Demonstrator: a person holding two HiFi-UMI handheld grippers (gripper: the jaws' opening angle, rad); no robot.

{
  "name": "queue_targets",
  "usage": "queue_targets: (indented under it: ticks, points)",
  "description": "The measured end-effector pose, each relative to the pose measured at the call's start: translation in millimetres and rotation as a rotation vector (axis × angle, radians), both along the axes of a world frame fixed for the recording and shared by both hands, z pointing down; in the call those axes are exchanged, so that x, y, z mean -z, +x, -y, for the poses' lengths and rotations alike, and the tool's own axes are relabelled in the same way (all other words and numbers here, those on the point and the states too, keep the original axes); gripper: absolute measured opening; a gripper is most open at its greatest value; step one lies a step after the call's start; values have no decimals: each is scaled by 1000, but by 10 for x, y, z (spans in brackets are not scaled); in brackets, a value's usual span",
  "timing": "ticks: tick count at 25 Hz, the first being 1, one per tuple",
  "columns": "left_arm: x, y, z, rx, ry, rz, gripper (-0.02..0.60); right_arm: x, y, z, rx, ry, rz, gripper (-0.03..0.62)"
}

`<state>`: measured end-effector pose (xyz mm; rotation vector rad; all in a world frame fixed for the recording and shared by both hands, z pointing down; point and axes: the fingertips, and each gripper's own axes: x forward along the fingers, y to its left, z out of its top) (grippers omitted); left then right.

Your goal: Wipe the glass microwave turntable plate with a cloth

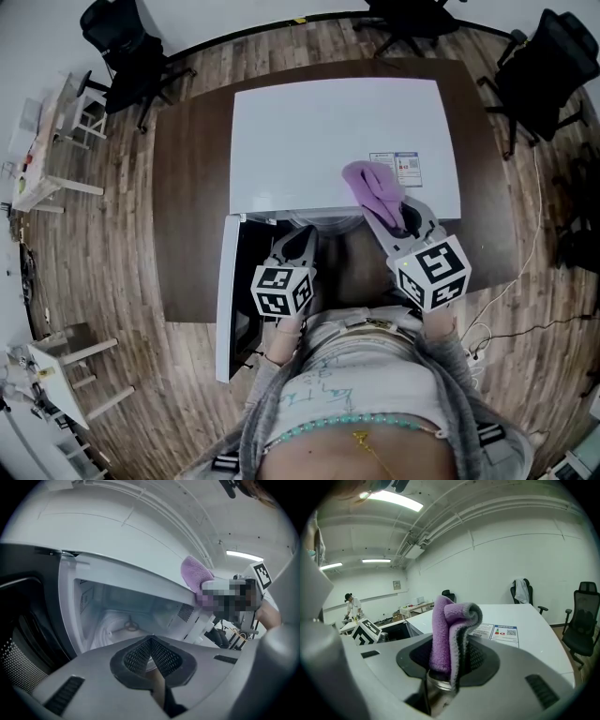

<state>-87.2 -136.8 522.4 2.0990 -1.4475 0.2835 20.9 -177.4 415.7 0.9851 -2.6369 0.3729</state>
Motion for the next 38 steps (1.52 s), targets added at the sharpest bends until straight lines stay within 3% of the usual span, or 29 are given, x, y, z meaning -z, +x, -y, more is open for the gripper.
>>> queue_targets:
  ticks: [7, 21, 38]
  points:
    - [-228, -44, 6, 1, -52, -8, 11, -13, -8, 6, -4, -8, 12, 133]
    - [-654, -199, -47, 88, -159, -47, 11, -20, -7, -2, 1, -10, 19, 133]
    - [-912, -377, -87, 211, -214, -100, 35, -14, -10, 0, 0, -12, 31, 134]
